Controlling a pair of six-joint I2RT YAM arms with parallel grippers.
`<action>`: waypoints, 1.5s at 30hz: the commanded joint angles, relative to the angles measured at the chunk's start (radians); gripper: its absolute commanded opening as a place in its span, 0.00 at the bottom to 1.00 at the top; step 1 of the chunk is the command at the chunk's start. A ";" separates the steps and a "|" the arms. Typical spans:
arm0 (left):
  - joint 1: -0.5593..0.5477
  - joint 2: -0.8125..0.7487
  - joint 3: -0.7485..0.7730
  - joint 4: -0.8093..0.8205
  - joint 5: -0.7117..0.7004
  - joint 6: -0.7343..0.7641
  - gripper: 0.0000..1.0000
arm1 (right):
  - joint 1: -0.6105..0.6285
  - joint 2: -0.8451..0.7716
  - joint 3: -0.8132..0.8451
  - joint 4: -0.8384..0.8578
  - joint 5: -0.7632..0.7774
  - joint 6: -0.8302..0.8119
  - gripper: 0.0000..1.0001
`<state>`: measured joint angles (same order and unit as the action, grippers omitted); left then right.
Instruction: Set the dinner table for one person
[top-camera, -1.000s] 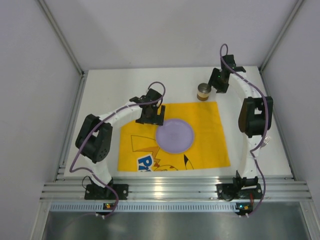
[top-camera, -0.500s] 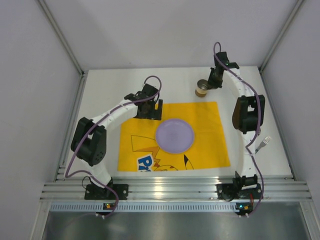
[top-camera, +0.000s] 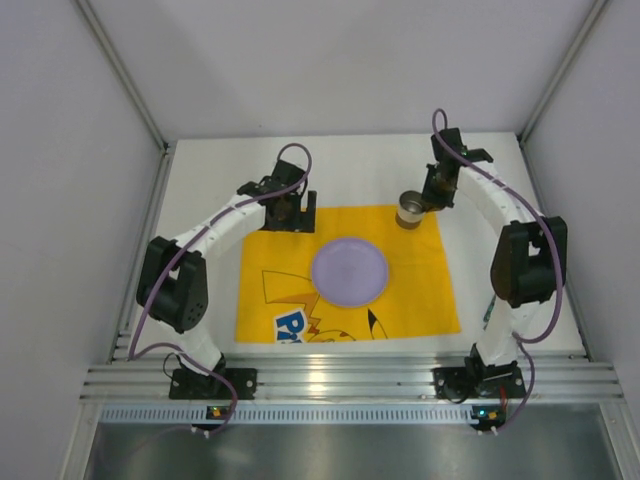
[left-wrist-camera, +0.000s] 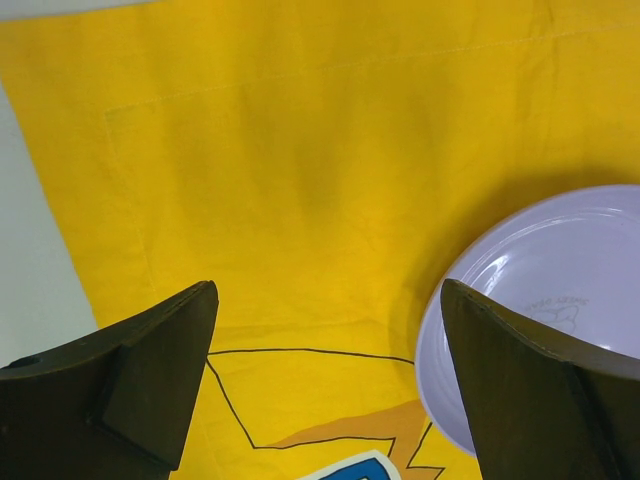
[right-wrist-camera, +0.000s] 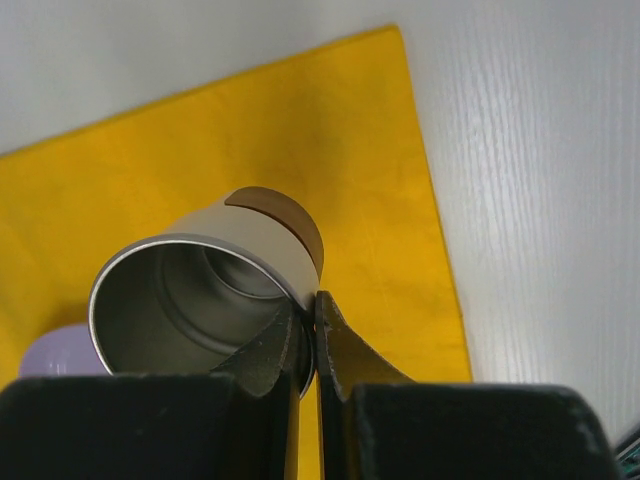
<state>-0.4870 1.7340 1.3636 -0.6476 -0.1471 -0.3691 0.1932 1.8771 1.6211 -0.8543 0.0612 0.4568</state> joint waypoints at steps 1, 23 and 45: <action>0.004 -0.047 0.037 0.005 0.017 0.022 0.98 | 0.029 -0.079 -0.107 0.108 -0.012 0.040 0.00; 0.007 -0.034 0.043 0.016 0.083 0.030 0.98 | -0.033 -0.416 -0.393 0.109 0.160 0.032 1.00; 0.007 -0.054 -0.034 0.060 0.178 -0.004 0.98 | -0.624 -0.414 -0.771 0.184 -0.020 0.103 0.70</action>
<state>-0.4850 1.7321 1.3602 -0.6247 0.0219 -0.3580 -0.4229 1.4319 0.8021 -0.7082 0.0101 0.5644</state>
